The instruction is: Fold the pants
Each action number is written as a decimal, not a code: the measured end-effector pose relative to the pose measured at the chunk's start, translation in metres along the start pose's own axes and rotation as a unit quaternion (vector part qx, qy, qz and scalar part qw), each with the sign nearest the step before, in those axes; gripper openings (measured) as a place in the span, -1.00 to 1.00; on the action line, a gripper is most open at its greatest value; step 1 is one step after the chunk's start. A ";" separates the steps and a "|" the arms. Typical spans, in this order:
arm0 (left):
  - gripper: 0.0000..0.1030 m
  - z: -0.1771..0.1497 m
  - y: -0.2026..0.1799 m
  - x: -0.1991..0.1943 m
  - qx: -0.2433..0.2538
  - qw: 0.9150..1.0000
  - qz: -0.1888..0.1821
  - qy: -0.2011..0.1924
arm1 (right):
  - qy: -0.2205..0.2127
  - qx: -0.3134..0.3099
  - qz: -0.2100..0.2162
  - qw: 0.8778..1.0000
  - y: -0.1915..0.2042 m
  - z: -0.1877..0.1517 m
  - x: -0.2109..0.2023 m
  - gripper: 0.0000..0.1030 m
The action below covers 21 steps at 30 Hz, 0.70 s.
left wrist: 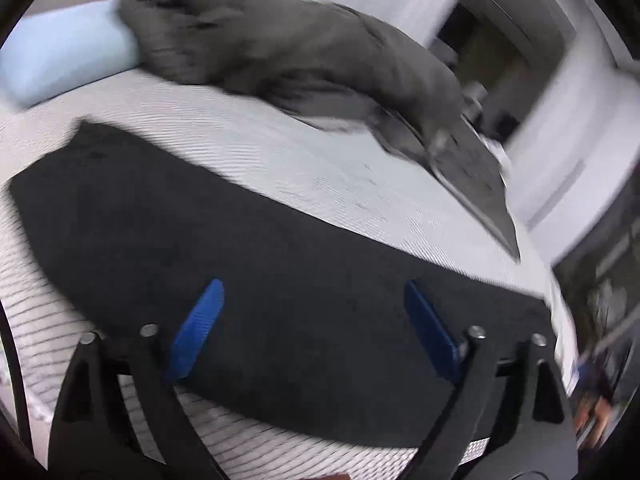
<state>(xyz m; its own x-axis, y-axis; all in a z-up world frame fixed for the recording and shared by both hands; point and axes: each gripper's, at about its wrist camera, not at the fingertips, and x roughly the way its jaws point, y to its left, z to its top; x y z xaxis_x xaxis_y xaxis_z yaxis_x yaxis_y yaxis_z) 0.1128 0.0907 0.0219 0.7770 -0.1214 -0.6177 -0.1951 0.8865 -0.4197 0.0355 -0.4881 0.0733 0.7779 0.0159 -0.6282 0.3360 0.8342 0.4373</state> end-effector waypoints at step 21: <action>0.97 -0.048 -0.096 0.111 0.156 0.979 -0.025 0.125 | 0.126 -0.110 0.154 0.974 0.045 0.111 0.175 -0.80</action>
<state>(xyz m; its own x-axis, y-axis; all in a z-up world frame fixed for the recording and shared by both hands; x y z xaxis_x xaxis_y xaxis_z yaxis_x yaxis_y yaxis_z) 0.1890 -0.0294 -0.0388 0.6020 -0.2402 -0.7615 0.0635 0.9651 -0.2542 0.2457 -0.5089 0.0547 0.6597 0.3957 -0.6389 -0.0356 0.8657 0.4994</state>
